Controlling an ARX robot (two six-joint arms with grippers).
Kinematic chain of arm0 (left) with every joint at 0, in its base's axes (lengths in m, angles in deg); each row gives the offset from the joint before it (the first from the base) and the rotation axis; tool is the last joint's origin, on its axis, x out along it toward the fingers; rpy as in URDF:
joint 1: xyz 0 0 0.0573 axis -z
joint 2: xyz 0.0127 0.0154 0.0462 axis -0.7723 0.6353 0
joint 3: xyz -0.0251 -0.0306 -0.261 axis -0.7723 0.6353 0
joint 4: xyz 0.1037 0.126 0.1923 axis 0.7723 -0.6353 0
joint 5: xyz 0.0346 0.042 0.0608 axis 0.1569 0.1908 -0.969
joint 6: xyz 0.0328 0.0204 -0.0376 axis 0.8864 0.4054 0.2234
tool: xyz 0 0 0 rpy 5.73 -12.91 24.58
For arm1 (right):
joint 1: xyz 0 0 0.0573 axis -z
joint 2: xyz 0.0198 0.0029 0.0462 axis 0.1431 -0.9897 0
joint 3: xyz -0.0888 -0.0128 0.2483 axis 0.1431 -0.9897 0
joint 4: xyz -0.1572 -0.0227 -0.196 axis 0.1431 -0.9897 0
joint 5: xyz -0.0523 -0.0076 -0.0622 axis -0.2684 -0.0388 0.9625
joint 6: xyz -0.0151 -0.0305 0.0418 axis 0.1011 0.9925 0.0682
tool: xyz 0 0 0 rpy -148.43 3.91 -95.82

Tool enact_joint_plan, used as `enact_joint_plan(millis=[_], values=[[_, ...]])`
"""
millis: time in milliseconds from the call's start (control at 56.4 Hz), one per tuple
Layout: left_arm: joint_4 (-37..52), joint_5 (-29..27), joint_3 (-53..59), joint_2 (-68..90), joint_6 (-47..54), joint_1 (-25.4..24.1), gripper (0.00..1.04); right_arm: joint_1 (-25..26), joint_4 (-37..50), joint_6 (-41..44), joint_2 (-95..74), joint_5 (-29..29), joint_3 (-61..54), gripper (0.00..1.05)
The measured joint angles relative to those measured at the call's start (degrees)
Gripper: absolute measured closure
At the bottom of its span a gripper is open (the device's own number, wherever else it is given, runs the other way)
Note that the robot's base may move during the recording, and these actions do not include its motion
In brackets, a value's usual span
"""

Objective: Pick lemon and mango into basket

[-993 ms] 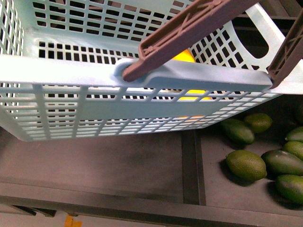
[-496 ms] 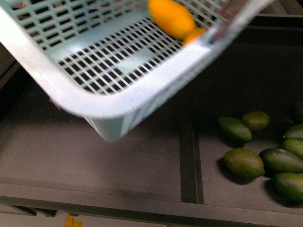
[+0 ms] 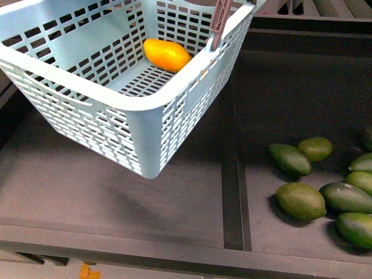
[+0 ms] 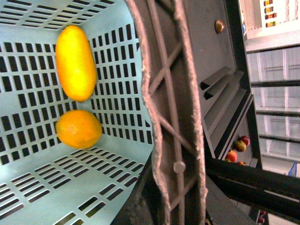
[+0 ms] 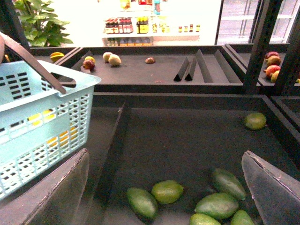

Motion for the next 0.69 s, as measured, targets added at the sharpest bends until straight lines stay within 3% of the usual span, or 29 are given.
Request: enact_joint_plan(millis=[408,691], values=[[3.02,-0.42,-6.40,11.50,-1.86,-6.10,0.98,0.00,0.00,0.00,0.02,0.02,0.00,0.09],[8.24,0.26,-4.33,14.05,-3.34,-7.87,0.98,0.00,0.00,0.00,0.02,0.00,0.00,0.09]])
